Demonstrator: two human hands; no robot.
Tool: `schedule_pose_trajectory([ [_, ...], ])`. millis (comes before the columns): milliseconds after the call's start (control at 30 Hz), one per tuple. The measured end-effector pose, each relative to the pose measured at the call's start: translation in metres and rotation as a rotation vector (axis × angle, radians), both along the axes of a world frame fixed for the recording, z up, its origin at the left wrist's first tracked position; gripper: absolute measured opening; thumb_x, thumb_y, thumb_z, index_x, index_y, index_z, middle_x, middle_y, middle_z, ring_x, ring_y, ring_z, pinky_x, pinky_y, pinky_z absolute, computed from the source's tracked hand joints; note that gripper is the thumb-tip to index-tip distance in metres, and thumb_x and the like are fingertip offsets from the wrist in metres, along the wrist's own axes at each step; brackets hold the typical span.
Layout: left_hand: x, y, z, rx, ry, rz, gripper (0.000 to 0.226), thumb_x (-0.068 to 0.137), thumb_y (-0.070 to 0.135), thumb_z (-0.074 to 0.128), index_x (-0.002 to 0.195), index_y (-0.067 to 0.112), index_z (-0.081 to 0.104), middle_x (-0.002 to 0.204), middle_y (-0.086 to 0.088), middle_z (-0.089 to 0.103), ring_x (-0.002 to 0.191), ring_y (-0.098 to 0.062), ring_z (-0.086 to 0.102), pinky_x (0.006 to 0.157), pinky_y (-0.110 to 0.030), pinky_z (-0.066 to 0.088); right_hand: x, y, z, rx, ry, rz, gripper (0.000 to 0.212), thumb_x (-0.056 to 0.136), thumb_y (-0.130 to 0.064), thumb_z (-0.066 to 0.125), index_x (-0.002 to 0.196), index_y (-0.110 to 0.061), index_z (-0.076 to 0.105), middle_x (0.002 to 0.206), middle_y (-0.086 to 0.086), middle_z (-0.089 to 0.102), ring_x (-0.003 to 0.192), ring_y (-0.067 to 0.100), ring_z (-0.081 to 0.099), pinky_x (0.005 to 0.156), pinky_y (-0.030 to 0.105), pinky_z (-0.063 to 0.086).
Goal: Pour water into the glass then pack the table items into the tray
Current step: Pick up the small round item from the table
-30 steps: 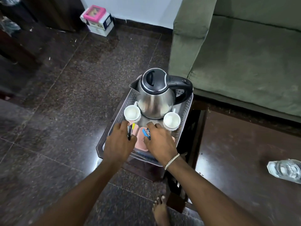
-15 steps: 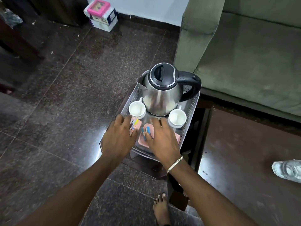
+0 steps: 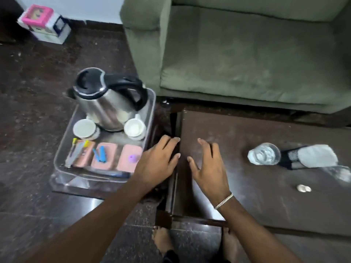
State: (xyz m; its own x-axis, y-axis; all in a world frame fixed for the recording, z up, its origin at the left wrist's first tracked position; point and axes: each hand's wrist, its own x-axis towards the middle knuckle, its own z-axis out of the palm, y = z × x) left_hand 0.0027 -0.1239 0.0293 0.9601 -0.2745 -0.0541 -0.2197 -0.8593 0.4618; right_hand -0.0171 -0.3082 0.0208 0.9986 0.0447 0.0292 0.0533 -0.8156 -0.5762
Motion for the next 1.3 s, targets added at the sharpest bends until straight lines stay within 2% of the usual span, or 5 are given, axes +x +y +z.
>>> schedule_pose_trajectory([
  [167,0.001,-0.102,-0.018,0.042,0.093,-0.096,0.042,0.101,0.038,0.053,0.139,0.02,0.05,0.132,-0.001,0.048,0.096,-0.032,0.07,0.077,-0.046,0.058,-0.021,-0.101,-0.006,-0.015,0.047,-0.109,0.054,0.093,-0.026,0.07,0.141,-0.01,0.049,0.128,0.009,0.052,0.114,0.029,0.058,0.096,0.044,0.053],
  [467,-0.022,-0.26,-0.047,-0.012,0.2,-0.258,0.042,0.098,0.036,0.058,0.136,0.02,0.051,0.129,-0.002,0.051,0.093,-0.036,0.07,0.081,-0.049,0.058,-0.065,-0.259,-0.034,-0.095,0.154,-0.264,0.052,0.093,-0.021,0.07,0.139,-0.008,0.05,0.123,0.01,0.053,0.112,0.028,0.056,0.091,0.04,0.052],
  [767,-0.034,-0.396,-0.09,-0.041,0.276,-0.374,0.048,0.099,0.033,0.059,0.143,0.018,0.048,0.136,-0.004,0.052,0.105,-0.036,0.067,0.091,-0.05,0.055,-0.094,-0.389,-0.083,-0.182,0.239,-0.364,0.051,0.088,-0.01,0.074,0.133,0.0,0.052,0.115,0.018,0.054,0.102,0.04,0.058,0.084,0.046,0.052],
  [967,-0.032,-0.462,-0.121,-0.023,0.33,-0.394,0.045,0.097,0.024,0.063,0.139,0.018,0.053,0.133,-0.004,0.053,0.115,-0.032,0.063,0.094,-0.048,0.053,-0.094,-0.43,-0.113,-0.119,0.337,-0.397,0.046,0.092,-0.012,0.068,0.135,-0.007,0.053,0.123,0.015,0.054,0.102,0.038,0.062,0.083,0.044,0.051],
  [1300,-0.034,-0.492,-0.13,-0.148,0.311,-0.366,0.02,0.098,0.016,0.061,0.118,0.016,0.064,0.115,-0.003,0.058,0.098,-0.036,0.067,0.085,-0.052,0.054,-0.081,-0.435,-0.122,-0.106,0.292,-0.353,0.019,0.093,-0.004,0.057,0.109,-0.007,0.066,0.107,0.01,0.064,0.09,0.034,0.064,0.075,0.04,0.047],
])
